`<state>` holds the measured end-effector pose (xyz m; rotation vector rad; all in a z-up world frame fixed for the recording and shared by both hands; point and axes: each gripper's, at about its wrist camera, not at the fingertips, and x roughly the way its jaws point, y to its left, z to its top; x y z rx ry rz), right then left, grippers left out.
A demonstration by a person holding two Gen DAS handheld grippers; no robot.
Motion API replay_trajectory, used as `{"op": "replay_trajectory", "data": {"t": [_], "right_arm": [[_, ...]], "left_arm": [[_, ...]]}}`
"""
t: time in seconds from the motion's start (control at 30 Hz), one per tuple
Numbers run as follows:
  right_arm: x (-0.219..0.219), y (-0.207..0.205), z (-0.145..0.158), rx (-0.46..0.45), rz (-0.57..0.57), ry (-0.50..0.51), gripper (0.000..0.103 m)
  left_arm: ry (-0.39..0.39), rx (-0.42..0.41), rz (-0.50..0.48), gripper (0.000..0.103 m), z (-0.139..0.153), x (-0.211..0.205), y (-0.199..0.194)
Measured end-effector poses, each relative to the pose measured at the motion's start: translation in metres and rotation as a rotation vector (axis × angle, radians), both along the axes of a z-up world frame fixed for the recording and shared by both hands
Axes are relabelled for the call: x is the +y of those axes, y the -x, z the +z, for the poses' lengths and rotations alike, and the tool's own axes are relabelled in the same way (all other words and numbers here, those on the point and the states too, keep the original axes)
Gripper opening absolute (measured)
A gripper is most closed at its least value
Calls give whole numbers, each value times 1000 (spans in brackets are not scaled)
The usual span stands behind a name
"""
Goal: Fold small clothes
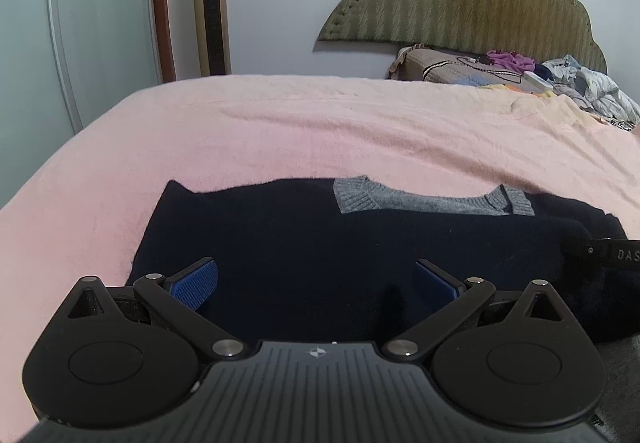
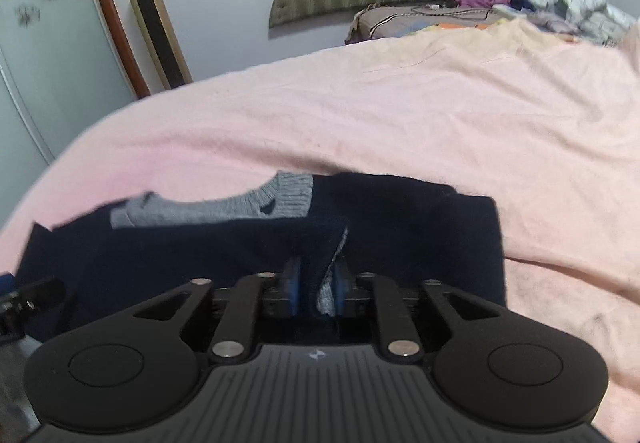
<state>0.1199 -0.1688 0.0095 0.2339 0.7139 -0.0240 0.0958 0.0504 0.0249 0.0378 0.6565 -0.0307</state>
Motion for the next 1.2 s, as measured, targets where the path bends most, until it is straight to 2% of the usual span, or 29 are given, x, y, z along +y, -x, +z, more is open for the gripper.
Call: {"op": "replay_trajectory", "data": {"t": [0.07, 0.13, 0.2, 0.27, 0.4, 0.57, 0.9, 1.0, 1.2], "right_arm": [[8, 11, 7, -28, -35, 83, 55], [16, 20, 9, -66, -31, 150, 73], [22, 17, 2, -16, 17, 209, 73], [22, 13, -8, 34, 5, 235, 73], [15, 31, -1, -8, -18, 180, 73], [26, 50, -5, 9, 22, 208, 73], [17, 120, 4, -49, 49, 84, 75], [0, 144, 8, -60, 45, 30, 75], [-52, 188, 5, -32, 69, -150, 75]], "left_arm": [[7, 12, 2, 102, -2, 2, -1], [12, 21, 5, 102, -5, 5, -2], [23, 37, 10, 102, -8, 7, -3], [40, 54, 13, 102, -9, 9, -2], [36, 53, 14, 102, -8, 12, 5], [47, 56, 7, 102, -5, 15, 21], [34, 53, -31, 103, -5, 29, 76], [51, 55, -44, 103, -4, 45, 93], [55, 39, -47, 103, -1, 90, 126]]}}
